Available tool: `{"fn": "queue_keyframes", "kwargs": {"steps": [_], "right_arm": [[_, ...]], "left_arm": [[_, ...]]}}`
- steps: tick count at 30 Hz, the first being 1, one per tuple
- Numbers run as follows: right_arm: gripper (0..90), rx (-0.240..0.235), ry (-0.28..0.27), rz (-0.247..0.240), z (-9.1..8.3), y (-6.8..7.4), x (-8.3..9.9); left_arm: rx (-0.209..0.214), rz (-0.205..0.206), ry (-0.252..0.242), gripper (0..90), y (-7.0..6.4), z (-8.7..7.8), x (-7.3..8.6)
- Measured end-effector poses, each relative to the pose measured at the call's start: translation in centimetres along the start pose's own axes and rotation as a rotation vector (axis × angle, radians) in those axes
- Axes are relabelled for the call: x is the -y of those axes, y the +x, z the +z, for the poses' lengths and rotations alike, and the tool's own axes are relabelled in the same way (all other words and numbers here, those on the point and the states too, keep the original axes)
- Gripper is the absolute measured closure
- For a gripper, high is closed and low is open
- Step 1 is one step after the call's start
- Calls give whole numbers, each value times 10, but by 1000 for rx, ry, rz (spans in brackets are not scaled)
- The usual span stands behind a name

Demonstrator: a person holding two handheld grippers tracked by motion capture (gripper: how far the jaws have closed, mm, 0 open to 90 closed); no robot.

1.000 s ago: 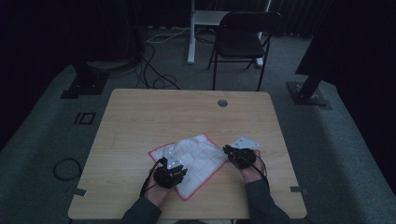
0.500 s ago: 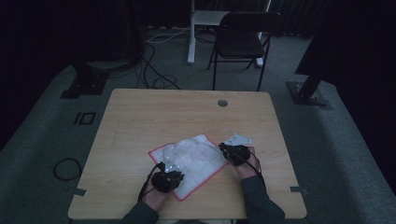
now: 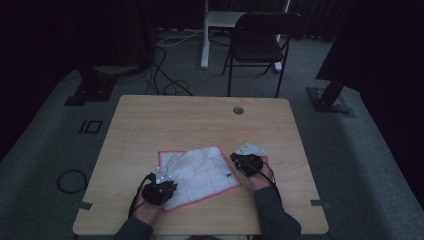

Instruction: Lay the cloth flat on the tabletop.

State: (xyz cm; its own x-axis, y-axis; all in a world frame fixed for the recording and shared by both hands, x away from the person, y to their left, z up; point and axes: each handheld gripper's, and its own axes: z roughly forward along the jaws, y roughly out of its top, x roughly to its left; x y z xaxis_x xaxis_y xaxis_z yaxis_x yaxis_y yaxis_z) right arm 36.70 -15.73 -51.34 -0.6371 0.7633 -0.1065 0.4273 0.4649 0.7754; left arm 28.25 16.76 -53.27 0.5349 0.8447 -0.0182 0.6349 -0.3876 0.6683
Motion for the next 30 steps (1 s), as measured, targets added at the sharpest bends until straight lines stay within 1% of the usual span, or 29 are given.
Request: {"fn": "queue_keyframes", "kwargs": {"steps": [1,2,4,7,9,12,16,20,22,24,27,29,30], "right_arm": [[845,-2,1,3,1,1,-1],[845,-2,1,3,1,1,-1],[840,-6,6,1,5,2,-2],[815,-13,9,-4,11,3,-6],[786,-22,11,-2,16,4,-10],[748,-28,21,-13,24,6,-14],[723,-32,30,-15,35,6,-23],[679,-51,35,18,47,2,-30],[646,-69,40,36,53,0,-33],[624,-73,57,46,60,-2,-35],[591,-98,79,69,70,-6,-38],[570,-131,92,92,76,-8,-39],[571,-133,101,99,77,-8,-40]], "left_arm": [[-3,-6,-5,782,2,0,0],[-3,-6,-5,781,2,0,0],[-15,-4,-12,778,8,1,1],[-15,-4,-23,772,14,2,0],[-28,-3,-25,769,17,4,-2],[-46,-1,-28,759,22,6,-4],[-66,-7,-35,747,28,9,-7],[-73,-20,-43,744,33,11,-8],[-76,-24,-44,744,35,12,-9],[-76,-30,-49,744,36,13,-9],[-76,-37,-52,744,37,13,-9],[-76,-40,-53,744,37,13,-9],[-77,-40,-55,744,37,13,-9]]}}
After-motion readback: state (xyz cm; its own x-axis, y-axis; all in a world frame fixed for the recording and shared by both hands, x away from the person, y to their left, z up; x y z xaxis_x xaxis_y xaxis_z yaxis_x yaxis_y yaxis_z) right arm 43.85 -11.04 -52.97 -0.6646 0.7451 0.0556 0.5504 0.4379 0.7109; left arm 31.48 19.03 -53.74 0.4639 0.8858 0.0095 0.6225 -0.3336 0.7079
